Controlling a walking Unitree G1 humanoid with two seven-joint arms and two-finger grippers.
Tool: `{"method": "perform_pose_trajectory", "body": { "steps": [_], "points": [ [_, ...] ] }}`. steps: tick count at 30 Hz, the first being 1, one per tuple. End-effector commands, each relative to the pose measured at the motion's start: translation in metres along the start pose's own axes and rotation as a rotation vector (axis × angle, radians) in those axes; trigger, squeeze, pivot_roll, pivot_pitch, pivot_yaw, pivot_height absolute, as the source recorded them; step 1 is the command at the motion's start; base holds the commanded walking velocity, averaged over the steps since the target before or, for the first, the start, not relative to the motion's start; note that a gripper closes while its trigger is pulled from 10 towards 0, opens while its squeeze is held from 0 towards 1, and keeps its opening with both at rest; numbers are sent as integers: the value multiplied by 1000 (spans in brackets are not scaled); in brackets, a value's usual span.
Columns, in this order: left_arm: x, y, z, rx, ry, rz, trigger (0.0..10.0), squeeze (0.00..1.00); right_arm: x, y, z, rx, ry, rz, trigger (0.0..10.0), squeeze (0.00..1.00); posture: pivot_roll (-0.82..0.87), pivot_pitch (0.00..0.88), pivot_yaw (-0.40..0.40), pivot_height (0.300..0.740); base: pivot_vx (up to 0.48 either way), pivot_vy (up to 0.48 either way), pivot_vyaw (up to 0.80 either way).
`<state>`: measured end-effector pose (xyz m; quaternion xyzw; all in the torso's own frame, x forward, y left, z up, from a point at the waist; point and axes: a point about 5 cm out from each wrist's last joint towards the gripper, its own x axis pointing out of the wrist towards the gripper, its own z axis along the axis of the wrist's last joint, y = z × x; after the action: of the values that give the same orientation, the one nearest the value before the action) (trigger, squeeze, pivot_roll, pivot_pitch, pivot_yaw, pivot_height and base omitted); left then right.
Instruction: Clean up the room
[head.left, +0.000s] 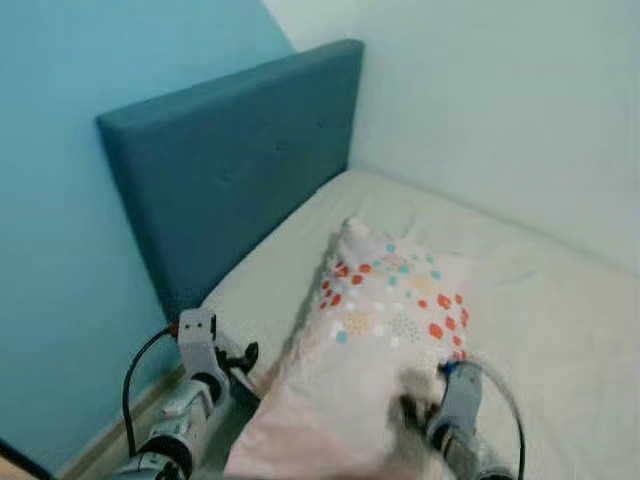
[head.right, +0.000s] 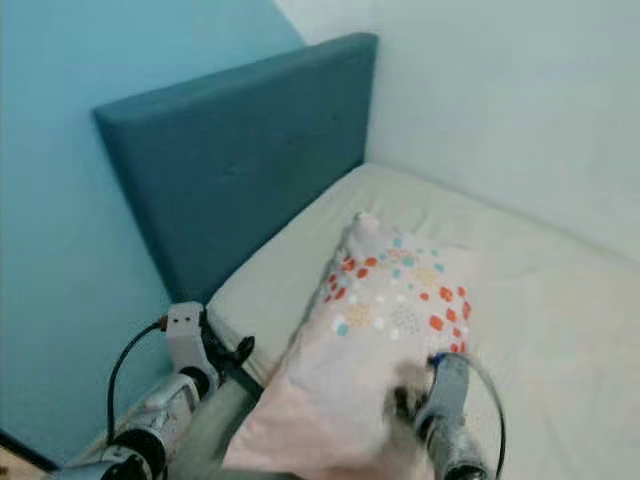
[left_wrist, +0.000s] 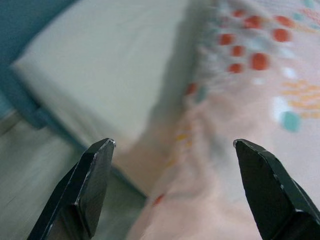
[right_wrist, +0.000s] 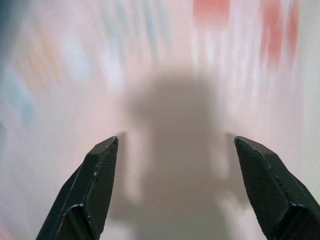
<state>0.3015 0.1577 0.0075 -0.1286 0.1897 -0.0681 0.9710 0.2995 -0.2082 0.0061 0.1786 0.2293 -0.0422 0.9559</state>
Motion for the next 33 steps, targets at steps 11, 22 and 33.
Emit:
{"method": "perform_pose_trajectory", "body": {
  "steps": [11,22,33],
  "points": [
    [-1,-9,-13,41,80,-45,10000,0,-6,-36,33,-52,-110,-160,10000,0,-109,0,-24,740,0,0,-436],
    [-1,8,-5,87,72,99,10000,0,-3,-24,22,-79,-69,-114,10000,0,-121,0,-23,740,0,0,-799],
    [-8,38,-1,99,99,304,10000,0,0,-18,26,-93,-70,-86,10000,0,-124,0,-26,740,0,0,-142]
  ]
}}
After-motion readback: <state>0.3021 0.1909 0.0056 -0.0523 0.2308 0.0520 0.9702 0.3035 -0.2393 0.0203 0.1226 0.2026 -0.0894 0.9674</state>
